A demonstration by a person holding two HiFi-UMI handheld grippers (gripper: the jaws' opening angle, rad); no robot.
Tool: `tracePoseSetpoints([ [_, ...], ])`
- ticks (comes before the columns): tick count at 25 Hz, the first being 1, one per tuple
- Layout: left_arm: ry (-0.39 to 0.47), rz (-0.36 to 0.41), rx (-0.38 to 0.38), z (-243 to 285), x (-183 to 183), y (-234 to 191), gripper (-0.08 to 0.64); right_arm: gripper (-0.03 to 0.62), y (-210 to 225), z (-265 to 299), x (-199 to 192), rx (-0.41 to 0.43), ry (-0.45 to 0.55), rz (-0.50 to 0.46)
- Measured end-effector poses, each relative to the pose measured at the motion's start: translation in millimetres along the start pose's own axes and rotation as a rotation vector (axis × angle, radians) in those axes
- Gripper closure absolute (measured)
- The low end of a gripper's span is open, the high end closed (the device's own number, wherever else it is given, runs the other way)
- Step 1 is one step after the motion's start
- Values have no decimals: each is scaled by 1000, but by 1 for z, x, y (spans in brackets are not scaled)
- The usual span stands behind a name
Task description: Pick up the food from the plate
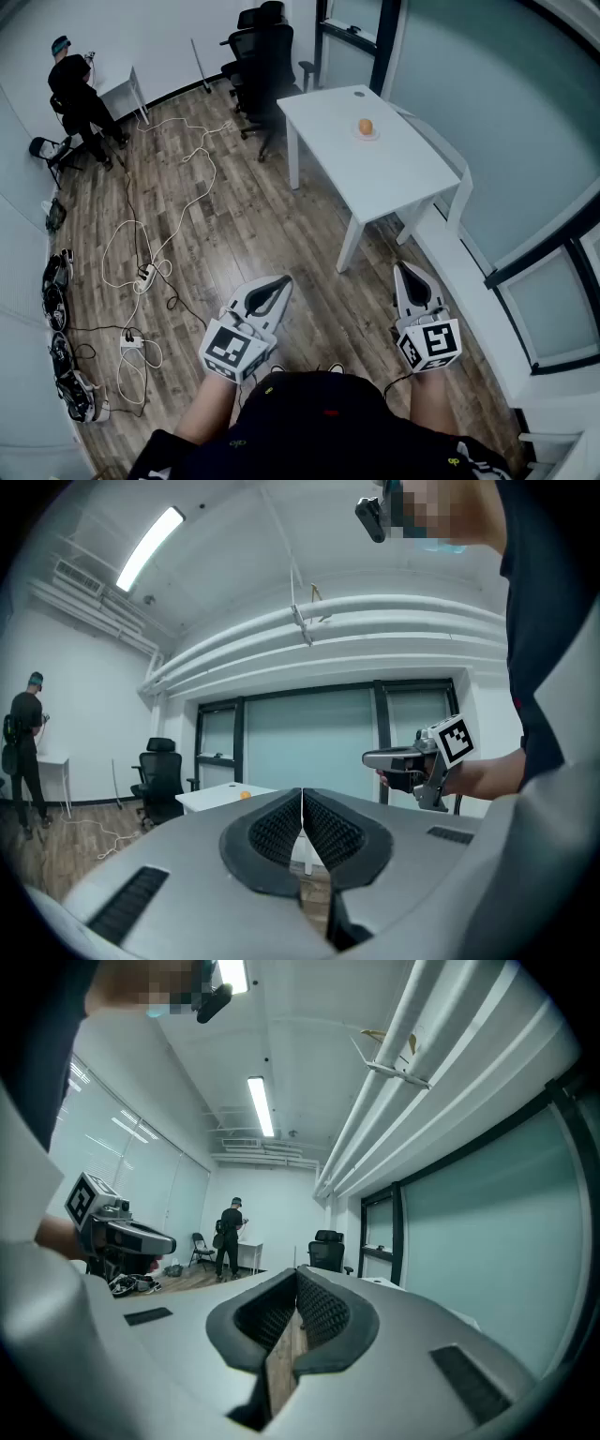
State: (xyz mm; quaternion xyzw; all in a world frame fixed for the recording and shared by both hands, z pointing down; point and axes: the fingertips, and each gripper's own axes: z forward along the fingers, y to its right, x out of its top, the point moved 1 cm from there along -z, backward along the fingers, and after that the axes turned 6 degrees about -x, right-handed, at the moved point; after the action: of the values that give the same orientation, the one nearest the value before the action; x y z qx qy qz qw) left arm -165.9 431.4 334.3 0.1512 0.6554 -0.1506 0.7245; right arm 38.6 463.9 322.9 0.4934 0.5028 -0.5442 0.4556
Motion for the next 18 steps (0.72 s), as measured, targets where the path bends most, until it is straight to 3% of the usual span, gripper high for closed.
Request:
tracePoseSetpoints([
  [18,-3,-47,21,-38,-18,-11,537,568,-42,3,-16,24,-60,-7],
])
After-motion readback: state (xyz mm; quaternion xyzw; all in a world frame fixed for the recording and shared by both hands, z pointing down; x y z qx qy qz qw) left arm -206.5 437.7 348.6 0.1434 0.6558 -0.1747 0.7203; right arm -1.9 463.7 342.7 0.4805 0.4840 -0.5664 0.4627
